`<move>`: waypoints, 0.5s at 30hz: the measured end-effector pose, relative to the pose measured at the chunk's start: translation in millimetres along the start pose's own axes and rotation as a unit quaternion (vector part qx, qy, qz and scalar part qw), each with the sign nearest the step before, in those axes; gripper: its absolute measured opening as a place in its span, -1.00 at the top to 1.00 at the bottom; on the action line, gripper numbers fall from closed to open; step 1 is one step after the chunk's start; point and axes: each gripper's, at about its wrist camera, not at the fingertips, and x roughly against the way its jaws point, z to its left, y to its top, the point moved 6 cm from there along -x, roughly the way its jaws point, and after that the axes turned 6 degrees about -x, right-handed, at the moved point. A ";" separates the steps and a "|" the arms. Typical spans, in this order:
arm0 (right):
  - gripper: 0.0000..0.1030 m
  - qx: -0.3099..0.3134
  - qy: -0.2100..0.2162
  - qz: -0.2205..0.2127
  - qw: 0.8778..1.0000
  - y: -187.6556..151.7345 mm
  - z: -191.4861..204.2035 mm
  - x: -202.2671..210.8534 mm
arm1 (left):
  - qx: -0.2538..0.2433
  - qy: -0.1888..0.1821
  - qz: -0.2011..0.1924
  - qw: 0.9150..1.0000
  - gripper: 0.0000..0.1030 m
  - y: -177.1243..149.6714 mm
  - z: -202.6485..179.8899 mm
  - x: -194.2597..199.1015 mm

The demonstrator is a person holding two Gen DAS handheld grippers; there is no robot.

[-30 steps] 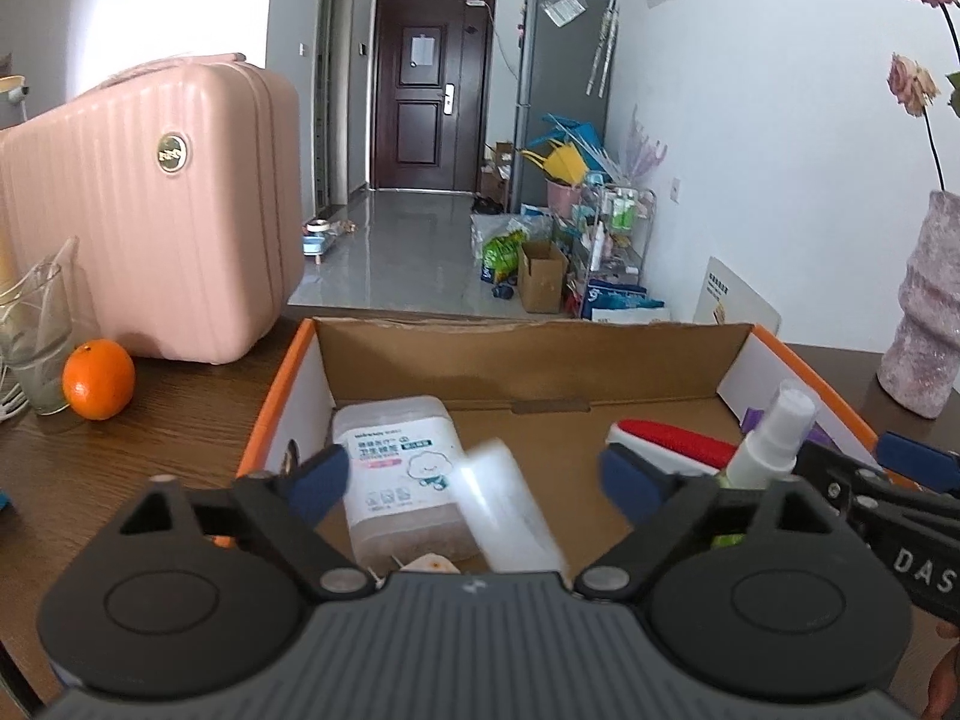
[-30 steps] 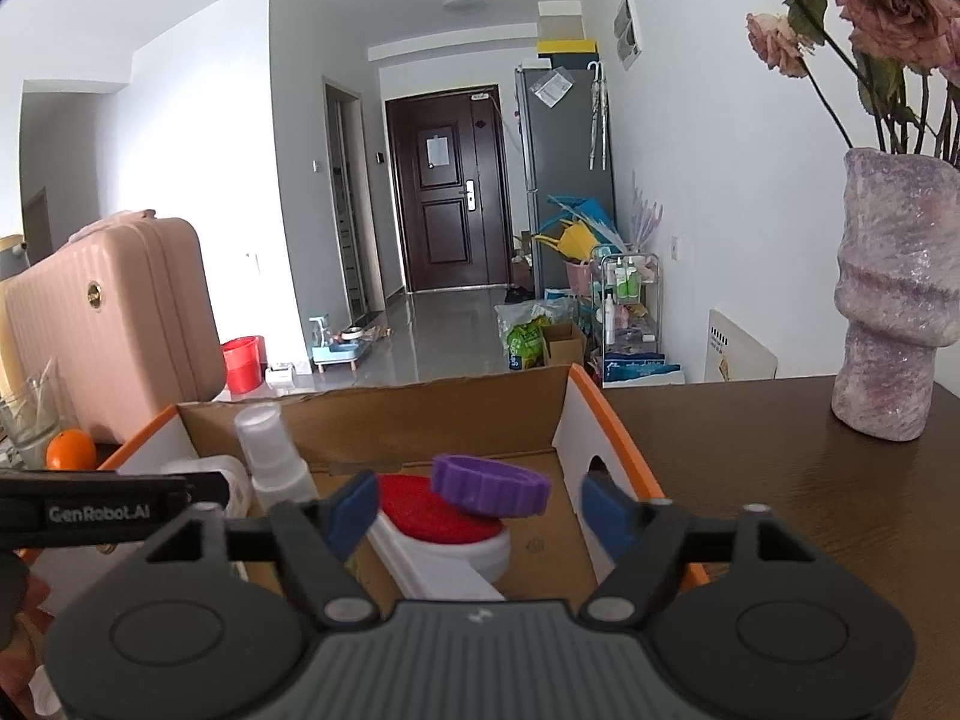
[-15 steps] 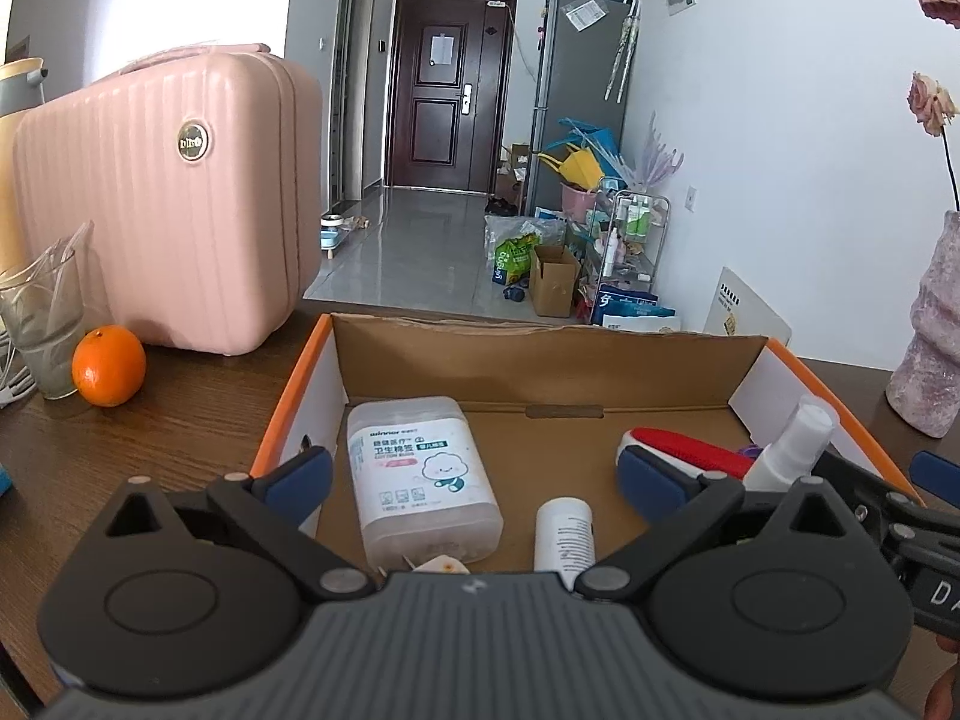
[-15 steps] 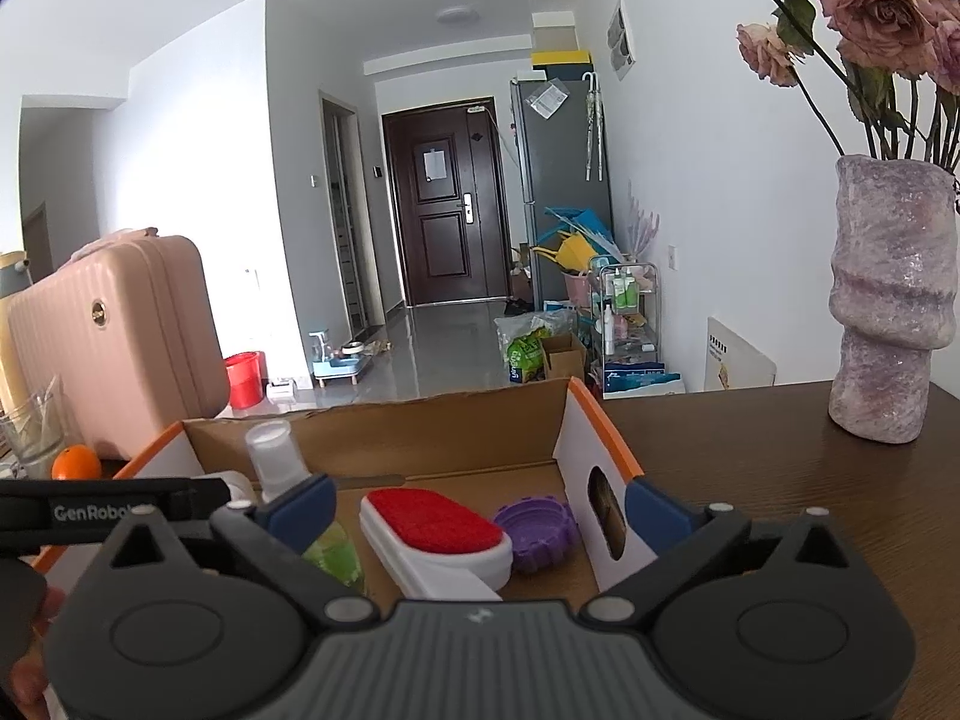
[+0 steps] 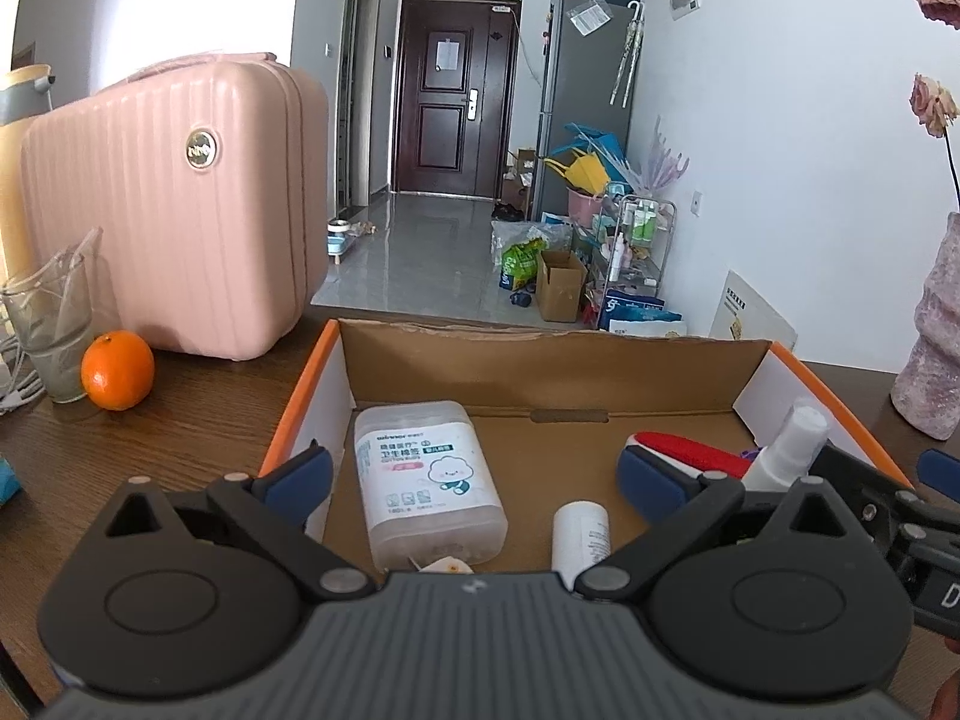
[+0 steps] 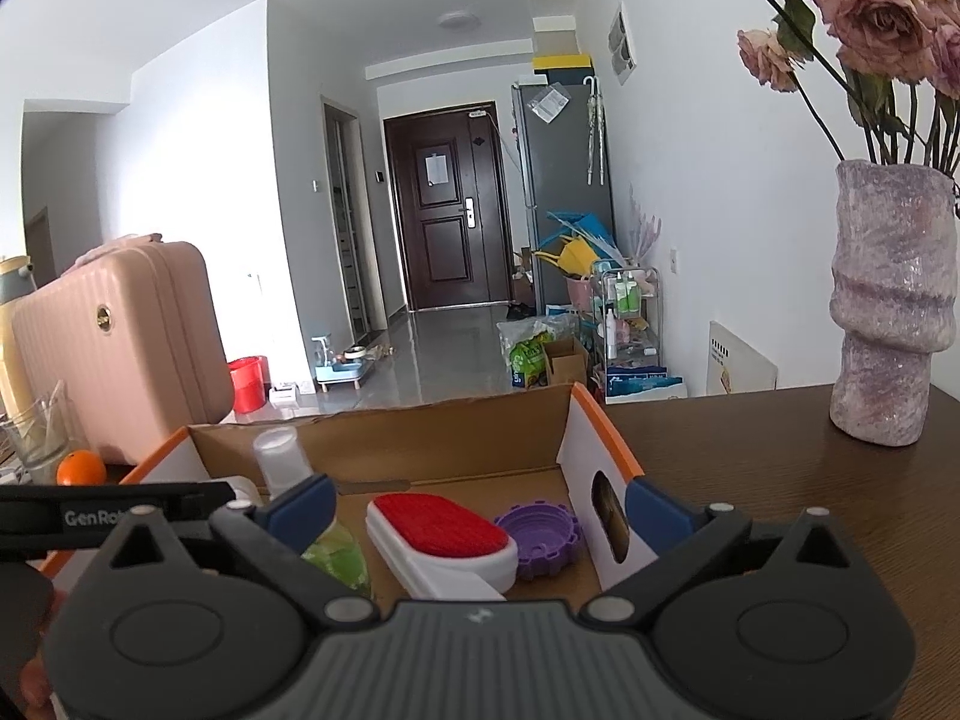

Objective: Organize rigid objects
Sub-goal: 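Withdraw both tools from the red box back over the table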

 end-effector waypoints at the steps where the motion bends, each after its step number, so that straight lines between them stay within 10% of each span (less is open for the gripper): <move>1: -1.00 0.000 0.002 -0.002 1.000 0.6 0.7 2.1 | 0.000 0.002 -0.003 1.000 -1.00 -0.4 0.4 2.0; 15: -1.00 -0.003 0.005 -0.025 1.000 -4.2 7.1 48.8 | 0.011 0.010 -0.021 1.000 -1.00 -15.8 11.0 40.5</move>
